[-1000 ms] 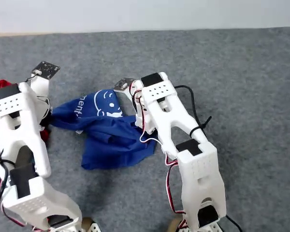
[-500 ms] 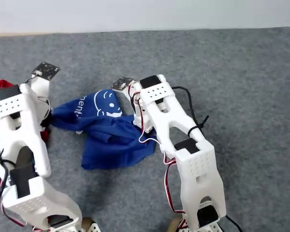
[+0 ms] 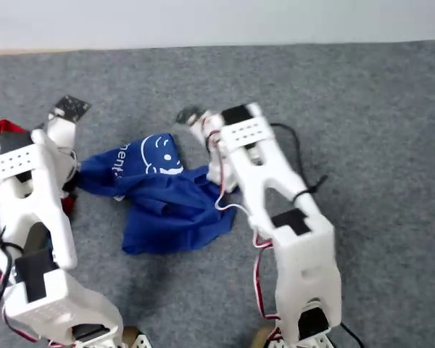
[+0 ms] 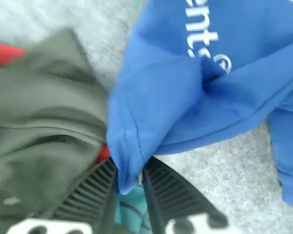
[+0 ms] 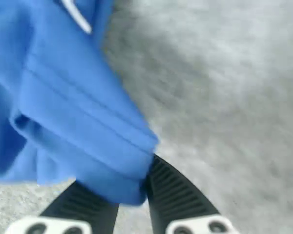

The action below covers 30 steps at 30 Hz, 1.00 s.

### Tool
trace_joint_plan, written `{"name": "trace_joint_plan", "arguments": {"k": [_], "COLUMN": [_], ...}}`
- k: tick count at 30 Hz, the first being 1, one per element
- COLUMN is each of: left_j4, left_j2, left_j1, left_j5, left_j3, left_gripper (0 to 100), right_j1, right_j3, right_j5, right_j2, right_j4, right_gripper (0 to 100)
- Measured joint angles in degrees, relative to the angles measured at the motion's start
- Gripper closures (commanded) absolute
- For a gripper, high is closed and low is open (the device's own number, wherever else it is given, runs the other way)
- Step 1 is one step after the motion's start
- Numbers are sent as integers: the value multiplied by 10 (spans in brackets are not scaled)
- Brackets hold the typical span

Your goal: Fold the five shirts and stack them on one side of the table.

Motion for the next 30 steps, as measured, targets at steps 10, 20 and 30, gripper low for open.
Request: {"name": "trace_joint_plan", "arguments": {"k": [10,20,30], "left_j4": [67,67,81], "left_j2": [-125,-215,-219], "left_j1": [94,186,192], "left_j5": [58,105,120], "left_j3": [-139,-296,-476], "left_gripper": [995,995,995], "right_j1": [76,132,229], "right_j3": [0,0,-40], "right_j5": [47,91,98], "right_j2": [-244,-479,-635], "right_j4": [11,-16,-21], "right_gripper": [988,988,988]}}
